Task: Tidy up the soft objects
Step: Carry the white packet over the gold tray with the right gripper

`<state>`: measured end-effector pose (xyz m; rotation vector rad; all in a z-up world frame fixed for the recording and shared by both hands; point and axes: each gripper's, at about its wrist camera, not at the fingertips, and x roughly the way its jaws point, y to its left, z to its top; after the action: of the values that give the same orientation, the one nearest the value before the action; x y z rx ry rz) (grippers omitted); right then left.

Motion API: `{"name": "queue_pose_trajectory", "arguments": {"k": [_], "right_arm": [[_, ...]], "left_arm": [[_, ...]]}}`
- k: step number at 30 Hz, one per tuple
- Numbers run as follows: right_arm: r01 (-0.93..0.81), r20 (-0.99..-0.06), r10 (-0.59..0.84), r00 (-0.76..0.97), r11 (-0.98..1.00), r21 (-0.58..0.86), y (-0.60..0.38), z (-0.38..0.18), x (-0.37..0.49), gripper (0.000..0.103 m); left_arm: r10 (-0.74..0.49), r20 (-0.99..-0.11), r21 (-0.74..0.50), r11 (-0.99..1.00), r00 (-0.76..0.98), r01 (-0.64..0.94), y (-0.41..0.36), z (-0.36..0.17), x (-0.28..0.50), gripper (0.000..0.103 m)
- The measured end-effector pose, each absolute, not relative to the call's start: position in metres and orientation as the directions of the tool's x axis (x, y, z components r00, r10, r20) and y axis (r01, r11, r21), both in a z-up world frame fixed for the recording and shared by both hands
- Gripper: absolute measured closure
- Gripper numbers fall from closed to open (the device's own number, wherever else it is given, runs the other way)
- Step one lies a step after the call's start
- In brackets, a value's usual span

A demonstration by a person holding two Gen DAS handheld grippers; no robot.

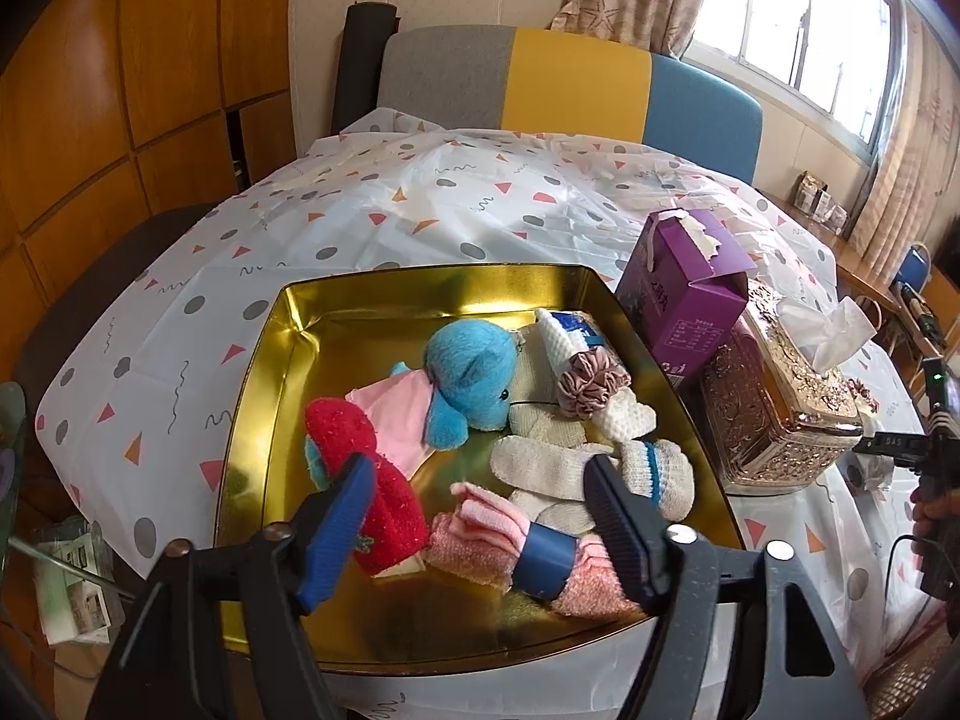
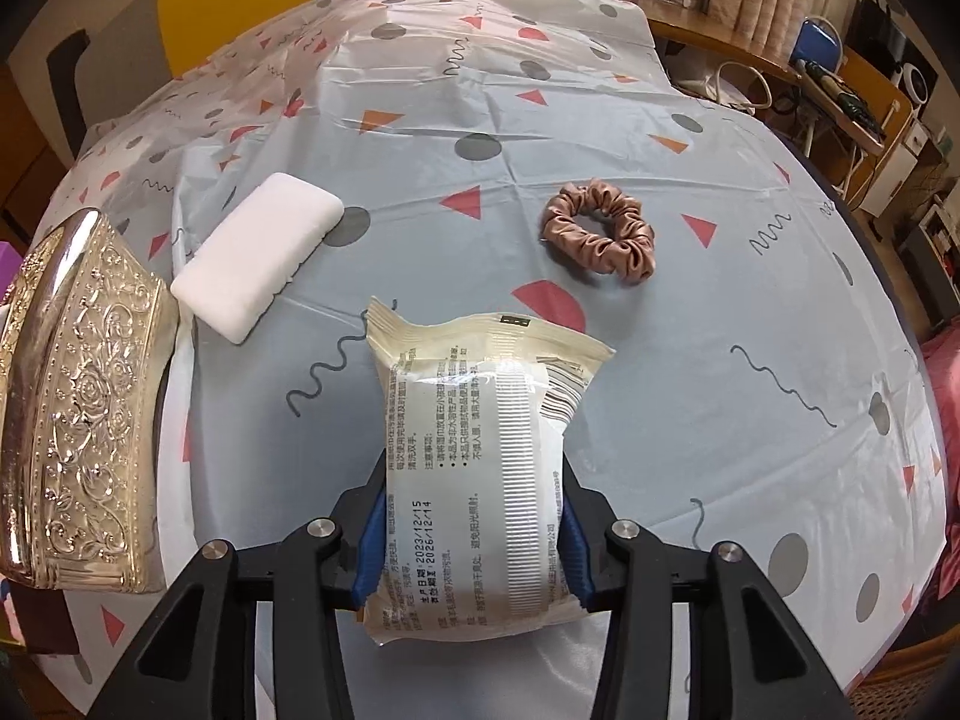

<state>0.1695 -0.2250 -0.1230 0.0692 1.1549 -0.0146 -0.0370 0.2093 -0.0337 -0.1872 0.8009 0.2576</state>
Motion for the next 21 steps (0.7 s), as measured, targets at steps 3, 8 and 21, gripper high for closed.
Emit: {"name": "queue_pose_trajectory", "arguments": {"k": [3, 8, 21], "right_arm": [[0.055, -0.893, 0.053, 0.447, 0.995, 0.086, -0.225, -0.102, 0.175, 0.057], [-0.036, -0.820, 0.106, 0.563, 0.994, 0.103, -0.192, -0.037, 0.187, 0.057], [-0.576, -0.677, 0.450, 0.582, 0.816, 0.048, 0.023, 0.059, 0.144, 0.057]], "left_arm": [[0.167, -0.730, -0.064, 0.949, 0.662, -0.310, 0.214, -0.036, -0.037, 0.028], [0.166, -0.746, -0.087, 0.936, 0.644, -0.342, 0.225, -0.043, -0.038, 0.028], [0.258, -0.713, -0.060, 0.904, 0.651, -0.423, 0.249, -0.031, -0.055, 0.024]]}}
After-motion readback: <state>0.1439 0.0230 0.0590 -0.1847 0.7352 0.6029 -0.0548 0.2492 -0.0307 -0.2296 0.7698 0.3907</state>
